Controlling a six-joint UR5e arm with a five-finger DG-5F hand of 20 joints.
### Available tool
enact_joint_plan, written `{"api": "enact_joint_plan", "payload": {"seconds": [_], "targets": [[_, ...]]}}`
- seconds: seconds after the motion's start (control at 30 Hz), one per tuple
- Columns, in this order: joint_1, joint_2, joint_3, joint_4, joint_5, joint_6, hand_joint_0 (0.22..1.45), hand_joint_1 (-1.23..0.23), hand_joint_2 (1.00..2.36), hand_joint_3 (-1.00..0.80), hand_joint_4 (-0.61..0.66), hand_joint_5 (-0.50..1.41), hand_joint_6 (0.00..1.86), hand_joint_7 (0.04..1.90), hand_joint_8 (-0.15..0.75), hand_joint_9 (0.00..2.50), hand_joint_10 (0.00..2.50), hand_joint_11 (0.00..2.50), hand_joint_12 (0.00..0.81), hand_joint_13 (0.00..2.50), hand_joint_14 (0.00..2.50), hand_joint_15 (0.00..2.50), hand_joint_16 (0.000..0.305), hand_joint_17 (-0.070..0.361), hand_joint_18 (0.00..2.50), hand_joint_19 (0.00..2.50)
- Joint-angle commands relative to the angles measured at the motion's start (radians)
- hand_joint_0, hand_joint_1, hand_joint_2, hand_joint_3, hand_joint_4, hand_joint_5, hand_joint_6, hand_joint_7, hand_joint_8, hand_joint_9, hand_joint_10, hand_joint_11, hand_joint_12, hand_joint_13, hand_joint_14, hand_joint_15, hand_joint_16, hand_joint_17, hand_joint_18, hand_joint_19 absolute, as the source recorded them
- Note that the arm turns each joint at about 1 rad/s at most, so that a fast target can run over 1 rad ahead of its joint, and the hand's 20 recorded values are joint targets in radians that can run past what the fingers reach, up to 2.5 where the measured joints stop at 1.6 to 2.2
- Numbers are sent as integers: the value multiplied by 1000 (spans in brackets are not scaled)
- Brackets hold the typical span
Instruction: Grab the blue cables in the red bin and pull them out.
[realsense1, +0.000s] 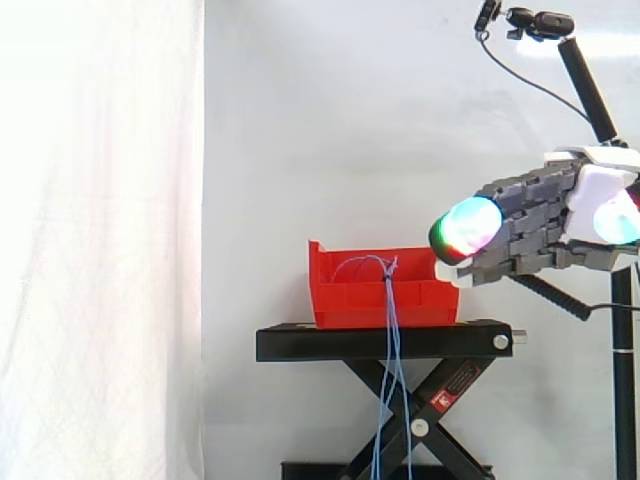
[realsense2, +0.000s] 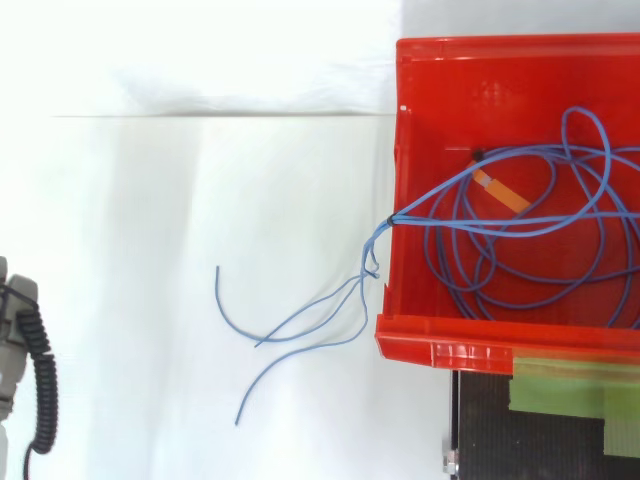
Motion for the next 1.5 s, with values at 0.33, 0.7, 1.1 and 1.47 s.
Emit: {"api": "enact_joint_plan", "payload": {"seconds": [0.33, 0.7, 1.1, 1.47], "targets": [[29, -135, 5, 80, -25, -1044, 689, -1021, 1000, -1000, 262, 611, 1, 732, 301, 663, 21, 693, 408, 492, 12, 296, 61, 136, 283, 270], [42, -153, 101, -122, -100, -1091, 701, -996, 1000, -1000, 249, 603, 2, 720, 302, 758, 22, 971, 411, 656, 19, 494, 60, 135, 391, 348], [42, -314, 289, -426, -94, -1243, 709, -987, 1000, -1000, 255, 607, 3, 697, 299, 767, 22, 984, 411, 685, 18, 527, 59, 133, 418, 377], [17, -314, 419, -642, 9, -1523, 712, -986, 1000, -1000, 255, 608, 3, 707, 300, 760, 22, 988, 415, 635, 18, 508, 59, 132, 395, 365]]}}
